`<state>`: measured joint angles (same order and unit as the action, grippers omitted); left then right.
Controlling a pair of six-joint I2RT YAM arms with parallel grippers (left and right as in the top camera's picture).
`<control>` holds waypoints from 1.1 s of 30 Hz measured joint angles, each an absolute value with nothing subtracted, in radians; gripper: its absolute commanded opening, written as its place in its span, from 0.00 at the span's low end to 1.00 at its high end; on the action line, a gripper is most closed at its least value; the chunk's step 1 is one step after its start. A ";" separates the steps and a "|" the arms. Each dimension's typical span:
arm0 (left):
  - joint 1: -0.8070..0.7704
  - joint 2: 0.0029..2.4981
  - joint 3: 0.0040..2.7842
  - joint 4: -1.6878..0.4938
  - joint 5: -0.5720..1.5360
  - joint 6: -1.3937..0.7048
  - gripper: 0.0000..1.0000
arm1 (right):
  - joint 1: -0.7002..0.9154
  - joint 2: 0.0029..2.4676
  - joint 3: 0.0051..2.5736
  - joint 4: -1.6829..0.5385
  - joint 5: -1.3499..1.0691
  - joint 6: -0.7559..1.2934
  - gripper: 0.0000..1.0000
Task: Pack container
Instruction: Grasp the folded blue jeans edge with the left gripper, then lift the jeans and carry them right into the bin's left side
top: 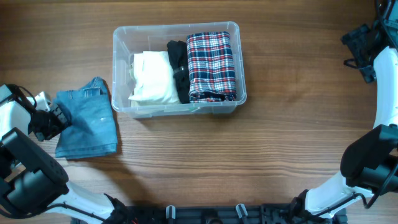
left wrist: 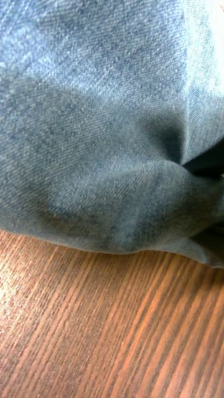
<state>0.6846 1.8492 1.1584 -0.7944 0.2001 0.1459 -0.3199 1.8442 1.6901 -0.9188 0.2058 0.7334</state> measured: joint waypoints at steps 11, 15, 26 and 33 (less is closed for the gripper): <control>0.672 1.876 1.304 -0.862 0.195 0.054 0.04 | -0.319 1.844 1.690 -0.919 0.206 0.733 1.00; 0.670 1.866 1.463 -0.903 0.213 0.010 0.04 | -0.319 1.844 1.690 -0.919 0.206 0.733 1.00; 0.663 1.608 1.617 -0.822 0.440 -0.203 0.04 | -0.319 1.844 1.690 -0.919 0.206 0.733 1.00; 0.516 1.427 1.619 -0.826 0.580 -0.356 0.04 | -0.319 1.844 1.690 -0.919 0.206 0.733 1.00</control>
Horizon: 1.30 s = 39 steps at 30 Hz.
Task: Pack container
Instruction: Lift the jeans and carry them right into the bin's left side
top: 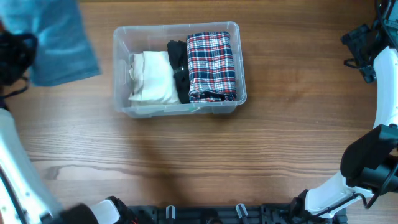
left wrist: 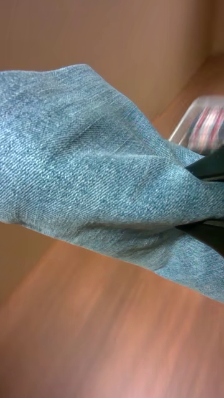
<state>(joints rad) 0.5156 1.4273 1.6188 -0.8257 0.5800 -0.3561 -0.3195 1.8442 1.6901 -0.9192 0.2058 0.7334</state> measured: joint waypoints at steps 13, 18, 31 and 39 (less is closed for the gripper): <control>0.041 1.448 1.621 -0.803 0.512 -0.568 0.04 | -0.320 1.844 1.690 -0.919 0.206 0.733 1.00; -0.018 1.557 1.621 -0.799 0.466 -0.620 0.04 | -0.319 1.844 1.690 -0.919 0.206 0.733 1.00; -0.027 1.768 1.621 -0.914 0.419 -0.654 0.06 | -0.319 1.844 1.690 -0.919 0.206 0.733 1.00; -0.027 1.782 1.622 -0.965 0.418 -0.657 0.59 | -0.320 1.844 1.690 -0.919 0.206 0.733 1.00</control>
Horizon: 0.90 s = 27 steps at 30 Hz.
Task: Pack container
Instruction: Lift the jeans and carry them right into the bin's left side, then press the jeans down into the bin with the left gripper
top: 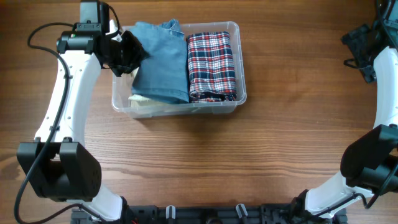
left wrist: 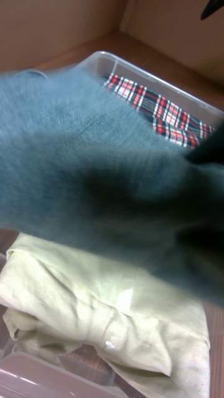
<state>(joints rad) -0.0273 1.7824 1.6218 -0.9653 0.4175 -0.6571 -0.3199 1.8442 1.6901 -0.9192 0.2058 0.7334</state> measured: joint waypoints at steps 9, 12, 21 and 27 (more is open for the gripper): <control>-0.027 1.782 1.626 -0.961 0.419 -0.661 0.91 | -0.319 1.844 1.690 -0.919 0.206 0.733 1.00; -0.027 1.782 1.626 -0.952 0.419 -0.661 0.93 | -0.319 1.844 1.690 -0.919 0.206 0.733 1.00; -0.027 1.782 1.626 -0.744 0.419 -0.641 0.90 | -0.320 1.844 1.690 -0.919 0.206 0.733 1.00; -0.028 1.782 1.638 -0.699 0.411 -0.629 0.87 | -0.319 1.844 1.690 -0.919 0.206 0.733 1.00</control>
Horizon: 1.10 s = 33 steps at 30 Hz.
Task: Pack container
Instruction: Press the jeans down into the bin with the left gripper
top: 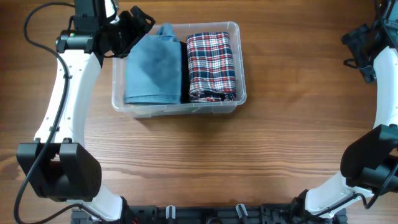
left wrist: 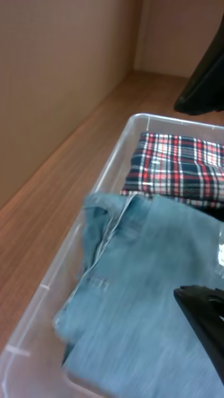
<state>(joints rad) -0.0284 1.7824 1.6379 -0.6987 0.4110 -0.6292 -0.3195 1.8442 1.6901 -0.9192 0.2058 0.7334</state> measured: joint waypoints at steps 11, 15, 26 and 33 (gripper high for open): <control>-0.040 1.782 1.638 -0.736 0.329 -0.619 0.39 | -0.319 1.844 1.690 -0.919 0.206 0.733 1.00; -0.091 1.786 1.638 -0.715 0.315 -0.614 0.25 | -0.320 1.844 1.690 -0.919 0.206 0.733 1.00; -0.243 1.966 1.640 -0.571 0.197 -0.611 0.24 | -0.319 1.844 1.690 -0.919 0.206 0.733 1.00; -0.242 2.007 1.641 -0.572 0.132 -0.604 0.24 | -0.319 1.844 1.690 -0.919 0.206 0.733 1.00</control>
